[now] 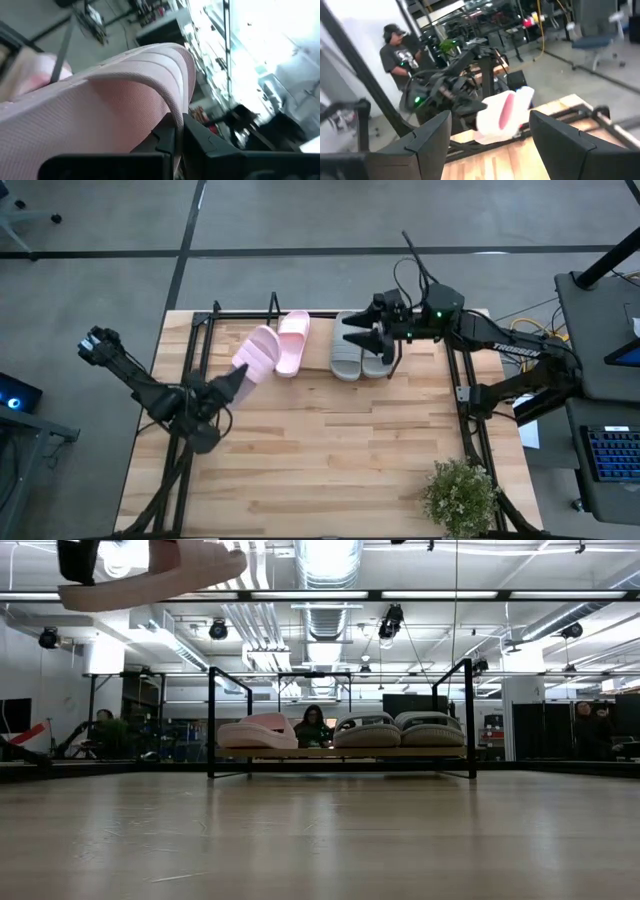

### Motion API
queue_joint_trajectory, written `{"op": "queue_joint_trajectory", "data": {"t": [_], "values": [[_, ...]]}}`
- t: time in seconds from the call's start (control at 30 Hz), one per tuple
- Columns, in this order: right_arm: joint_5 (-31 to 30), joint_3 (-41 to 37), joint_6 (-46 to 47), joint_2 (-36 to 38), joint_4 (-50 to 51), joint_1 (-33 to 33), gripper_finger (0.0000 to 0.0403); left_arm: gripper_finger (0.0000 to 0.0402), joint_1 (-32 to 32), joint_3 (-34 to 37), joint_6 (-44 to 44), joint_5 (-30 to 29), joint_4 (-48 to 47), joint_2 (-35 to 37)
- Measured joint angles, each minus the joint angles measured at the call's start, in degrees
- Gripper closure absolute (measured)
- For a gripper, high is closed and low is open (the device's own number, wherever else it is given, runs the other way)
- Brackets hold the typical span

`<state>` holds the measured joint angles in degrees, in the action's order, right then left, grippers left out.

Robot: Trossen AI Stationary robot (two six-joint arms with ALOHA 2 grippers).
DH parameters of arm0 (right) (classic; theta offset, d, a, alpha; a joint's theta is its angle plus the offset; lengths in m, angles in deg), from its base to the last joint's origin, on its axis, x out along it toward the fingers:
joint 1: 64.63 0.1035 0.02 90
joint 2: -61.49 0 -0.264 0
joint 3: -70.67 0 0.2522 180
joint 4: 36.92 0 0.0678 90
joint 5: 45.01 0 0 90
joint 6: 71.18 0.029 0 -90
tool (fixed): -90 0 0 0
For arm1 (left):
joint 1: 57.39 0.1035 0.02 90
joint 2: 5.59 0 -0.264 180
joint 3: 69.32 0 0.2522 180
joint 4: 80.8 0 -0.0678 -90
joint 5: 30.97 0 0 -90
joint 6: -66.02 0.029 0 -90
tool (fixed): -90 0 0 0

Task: Pick and place slides into the shelf
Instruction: Put the pink slipper on the shelf

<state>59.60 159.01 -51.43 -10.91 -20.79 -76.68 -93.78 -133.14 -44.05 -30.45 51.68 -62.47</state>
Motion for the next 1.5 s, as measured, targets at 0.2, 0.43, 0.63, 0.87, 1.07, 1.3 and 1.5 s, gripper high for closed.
{"op": "queue_joint_trajectory", "data": {"t": [0.2, 0.43, 0.63, 0.87, 1.07, 1.3, 1.5], "values": [[-10.4, 0.0, -14.4, 0.0, -0.1, 6.0, 0.0145, 0.0402, 3.4, -0.8, 13.2, -0.2, 10.4, 0.9], [-25.0, 0.0, -32.4, -1.7, -3.4, 12.4, 0.0145, 0.0402, 6.2, -0.9, 28.6, -0.5, 24.8, 0.9], [-29.8, 0.0, -43.2, -6.0, -7.8, 15.0, 0.0145, 0.0402, 7.9, -0.9, 37.9, 0.4, 33.2, 0.8], [-29.8, 0.0, -39.6, -10.0, -14.0, 15.1, 0.0145, 0.0402, 8.3, -1.0, 40.8, 0.6, 36.3, 0.8], [-29.3, 0.0, -12.1, -11.9, -18.4, 13.6, 0.0145, 0.0402, 8.7, -1.1, 41.7, 0.6, 36.3, 0.8], [-29.0, 0.0, 10.5, -13.3, -19.0, 13.5, 0.0145, 0.0401, 8.7, -2.3, 45.4, 7.4, 36.4, 1.2], [-27.7, 0.0, 9.4, -12.9, -19.0, 13.5, 0.0145, 0.0401, 8.7, -3.6, 63.4, 20.7, 45.4, 2.2]]}}
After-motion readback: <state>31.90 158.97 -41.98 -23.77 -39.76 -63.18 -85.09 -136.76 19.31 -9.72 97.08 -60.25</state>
